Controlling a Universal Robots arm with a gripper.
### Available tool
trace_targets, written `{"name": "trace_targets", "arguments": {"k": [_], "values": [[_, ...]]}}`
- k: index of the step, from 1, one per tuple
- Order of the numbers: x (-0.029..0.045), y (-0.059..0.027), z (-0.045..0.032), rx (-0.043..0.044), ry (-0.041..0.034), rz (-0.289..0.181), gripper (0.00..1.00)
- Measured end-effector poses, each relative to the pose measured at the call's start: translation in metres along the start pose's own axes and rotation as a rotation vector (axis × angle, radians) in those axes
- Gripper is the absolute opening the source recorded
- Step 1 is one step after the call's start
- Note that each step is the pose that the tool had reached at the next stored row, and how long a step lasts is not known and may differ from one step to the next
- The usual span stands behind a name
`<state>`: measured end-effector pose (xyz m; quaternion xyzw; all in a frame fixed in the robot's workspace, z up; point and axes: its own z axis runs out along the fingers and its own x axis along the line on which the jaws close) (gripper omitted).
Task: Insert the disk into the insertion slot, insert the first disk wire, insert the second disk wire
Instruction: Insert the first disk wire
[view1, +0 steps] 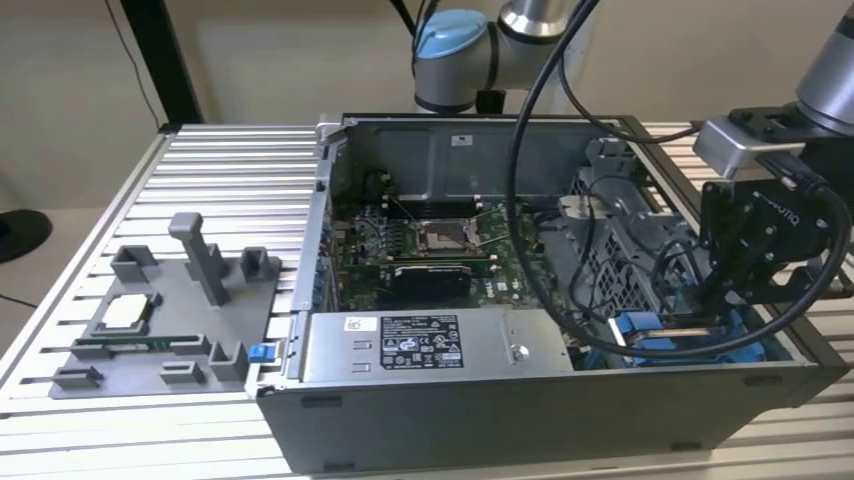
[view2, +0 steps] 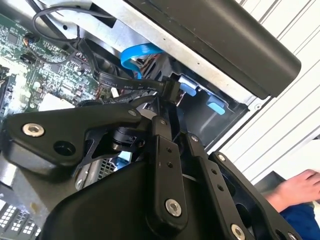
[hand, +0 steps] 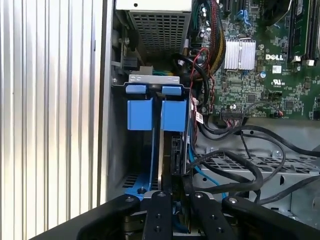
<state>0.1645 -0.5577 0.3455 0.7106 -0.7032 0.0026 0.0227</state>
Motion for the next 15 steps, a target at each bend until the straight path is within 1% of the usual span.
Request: {"name": "trace_targets", "arguments": {"k": [4,15], "values": [[-0.0007,0.0,0.0006,0.0026,-0.0002,0.009,0.0],[-0.002,-0.0001,0.0022,0.0057,-0.0005,0.029,0.0]]}}
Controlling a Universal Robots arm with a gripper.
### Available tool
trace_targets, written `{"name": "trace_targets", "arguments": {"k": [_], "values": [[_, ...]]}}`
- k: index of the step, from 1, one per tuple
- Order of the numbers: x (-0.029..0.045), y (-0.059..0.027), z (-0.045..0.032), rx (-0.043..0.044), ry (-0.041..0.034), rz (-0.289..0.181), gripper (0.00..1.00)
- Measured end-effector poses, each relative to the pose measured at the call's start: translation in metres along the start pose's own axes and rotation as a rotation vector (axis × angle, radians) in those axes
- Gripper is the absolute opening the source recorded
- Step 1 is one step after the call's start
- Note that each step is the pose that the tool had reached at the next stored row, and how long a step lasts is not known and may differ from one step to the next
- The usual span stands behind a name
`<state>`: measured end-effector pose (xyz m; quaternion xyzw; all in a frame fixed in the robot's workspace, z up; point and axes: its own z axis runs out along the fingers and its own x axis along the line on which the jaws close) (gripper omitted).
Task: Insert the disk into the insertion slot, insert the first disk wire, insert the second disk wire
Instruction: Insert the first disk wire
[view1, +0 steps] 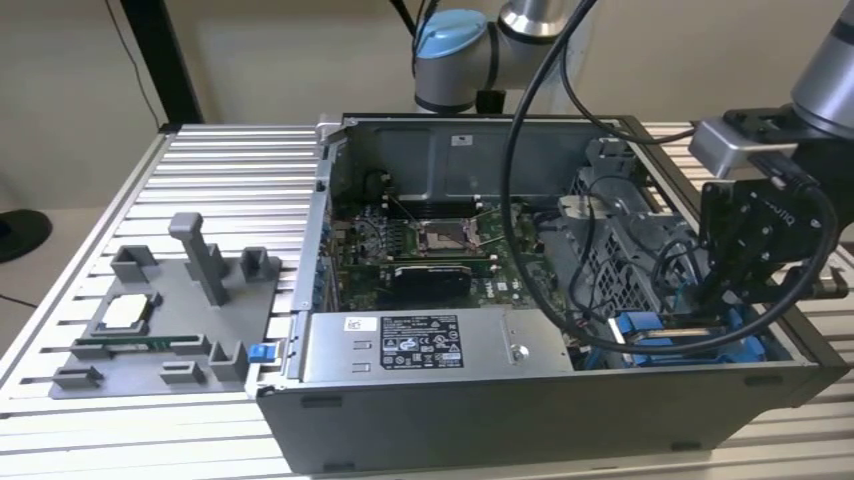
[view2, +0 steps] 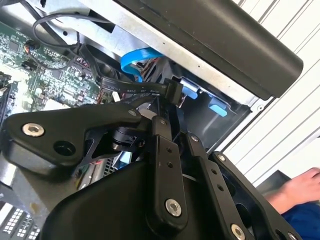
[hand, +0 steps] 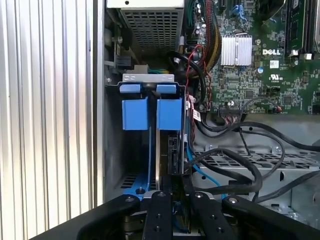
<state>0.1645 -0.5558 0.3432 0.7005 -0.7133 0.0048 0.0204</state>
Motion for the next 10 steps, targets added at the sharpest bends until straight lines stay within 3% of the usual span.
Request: {"name": "trace_targets", "arguments": {"k": [10], "values": [[-0.0001,-0.0001,0.0047,0.0009,0.0009,0.021,0.0]]}}
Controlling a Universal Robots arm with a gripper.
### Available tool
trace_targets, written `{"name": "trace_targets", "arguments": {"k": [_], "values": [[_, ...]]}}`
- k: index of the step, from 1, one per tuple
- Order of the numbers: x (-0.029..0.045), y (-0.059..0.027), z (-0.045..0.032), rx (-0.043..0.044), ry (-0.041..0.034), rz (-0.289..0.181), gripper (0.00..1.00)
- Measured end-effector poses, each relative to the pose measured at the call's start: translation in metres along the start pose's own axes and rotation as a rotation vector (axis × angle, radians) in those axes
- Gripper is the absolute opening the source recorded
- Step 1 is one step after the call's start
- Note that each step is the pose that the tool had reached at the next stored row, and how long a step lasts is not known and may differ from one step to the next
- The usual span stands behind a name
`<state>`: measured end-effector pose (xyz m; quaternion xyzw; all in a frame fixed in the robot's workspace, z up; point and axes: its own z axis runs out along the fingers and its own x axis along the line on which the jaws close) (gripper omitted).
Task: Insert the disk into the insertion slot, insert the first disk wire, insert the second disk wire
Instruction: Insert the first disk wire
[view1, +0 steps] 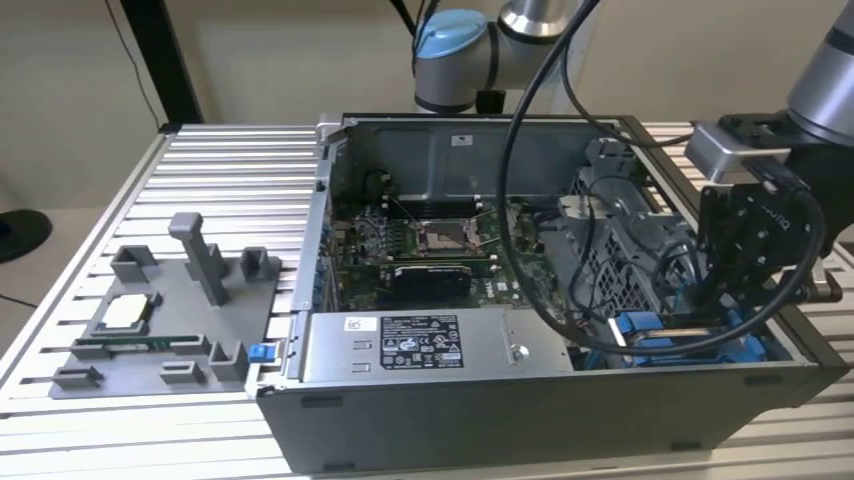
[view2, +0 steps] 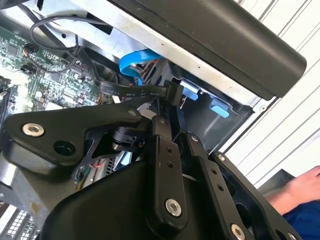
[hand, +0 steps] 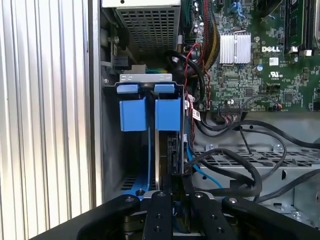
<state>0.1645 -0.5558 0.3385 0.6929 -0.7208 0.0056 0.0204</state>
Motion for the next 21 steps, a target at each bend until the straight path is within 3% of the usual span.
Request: {"name": "trace_targets", "arguments": {"k": [4,21], "values": [[-0.0001,0.0,0.0034,0.0006,0.0047,0.005,0.0],[-0.0003,-0.0001,0.0069,0.0005,0.0039,0.006,0.0]]}}
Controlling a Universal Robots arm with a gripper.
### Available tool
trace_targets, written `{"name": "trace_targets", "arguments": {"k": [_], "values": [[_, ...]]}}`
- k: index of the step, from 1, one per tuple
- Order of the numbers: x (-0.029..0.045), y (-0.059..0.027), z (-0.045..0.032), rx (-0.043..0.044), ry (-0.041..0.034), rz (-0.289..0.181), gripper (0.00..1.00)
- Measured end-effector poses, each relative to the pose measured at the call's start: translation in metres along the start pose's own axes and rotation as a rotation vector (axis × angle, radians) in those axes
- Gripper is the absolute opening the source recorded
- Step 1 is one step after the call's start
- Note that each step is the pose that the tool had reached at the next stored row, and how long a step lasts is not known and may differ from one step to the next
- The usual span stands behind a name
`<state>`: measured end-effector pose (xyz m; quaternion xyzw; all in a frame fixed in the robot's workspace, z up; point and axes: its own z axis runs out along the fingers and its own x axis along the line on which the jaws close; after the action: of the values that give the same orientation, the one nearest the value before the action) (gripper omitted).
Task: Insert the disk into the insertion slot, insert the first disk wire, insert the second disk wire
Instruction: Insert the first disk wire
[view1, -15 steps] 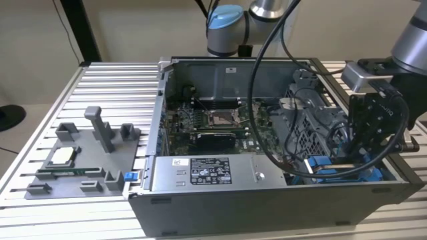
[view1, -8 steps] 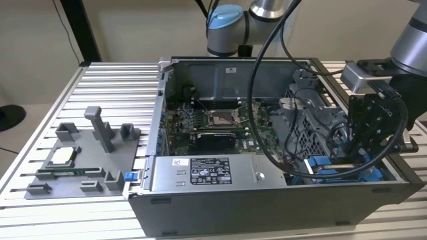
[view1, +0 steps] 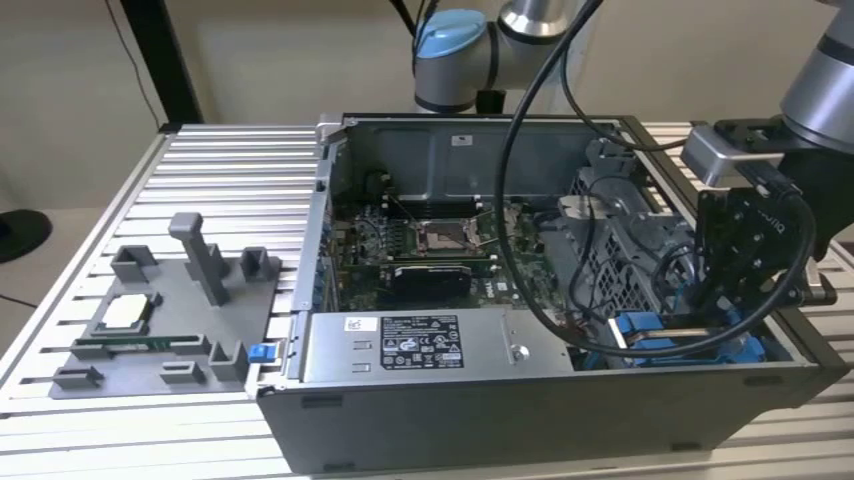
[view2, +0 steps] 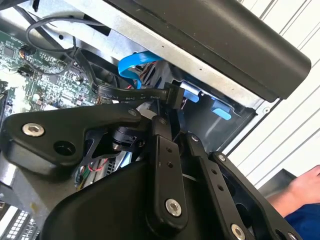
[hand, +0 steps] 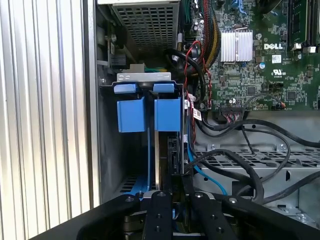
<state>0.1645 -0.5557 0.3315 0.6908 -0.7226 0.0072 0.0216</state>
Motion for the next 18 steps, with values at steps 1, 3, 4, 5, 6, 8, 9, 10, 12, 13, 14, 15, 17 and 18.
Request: {"name": "trace_targets", "arguments": {"k": [1,3,4,5,6,8,9,10,12,13,14,15,17,18], "values": [[0.0,0.0,0.0,0.0,0.0001,0.0,0.0],[0.0,0.0,0.0001,0.0,0.0,0.0,0.0],[0.0,0.0,0.0001,0.0,0.0001,0.0,0.0],[-0.0001,0.0,0.0004,0.0,-0.0008,0.0,0.0],[-0.0001,0.0,0.0007,-0.0001,-0.0012,0.0,1.0],[0.0,0.0,0.0012,-0.0002,-0.0019,0.0,1.0],[0.0,0.0,0.0007,-0.0001,-0.001,0.0,1.0],[0.0,0.0,0.0003,0.0,0.0,0.0,1.0],[0.0,0.0,0.0002,0.0,0.0001,0.0,1.0],[0.0,0.0,0.0002,-0.0001,-0.0002,0.0,1.0],[0.0,0.0,-0.0005,-0.001,0.0002,0.0,1.0],[0.0001,0.0,-0.0017,-0.0044,0.0002,0.0,1.0],[0.0002,0.0002,-0.0051,-0.0113,0.0005,0.0,1.0],[0.0003,0.0002,-0.0069,-0.014,0.0004,0.0,1.0]]}}
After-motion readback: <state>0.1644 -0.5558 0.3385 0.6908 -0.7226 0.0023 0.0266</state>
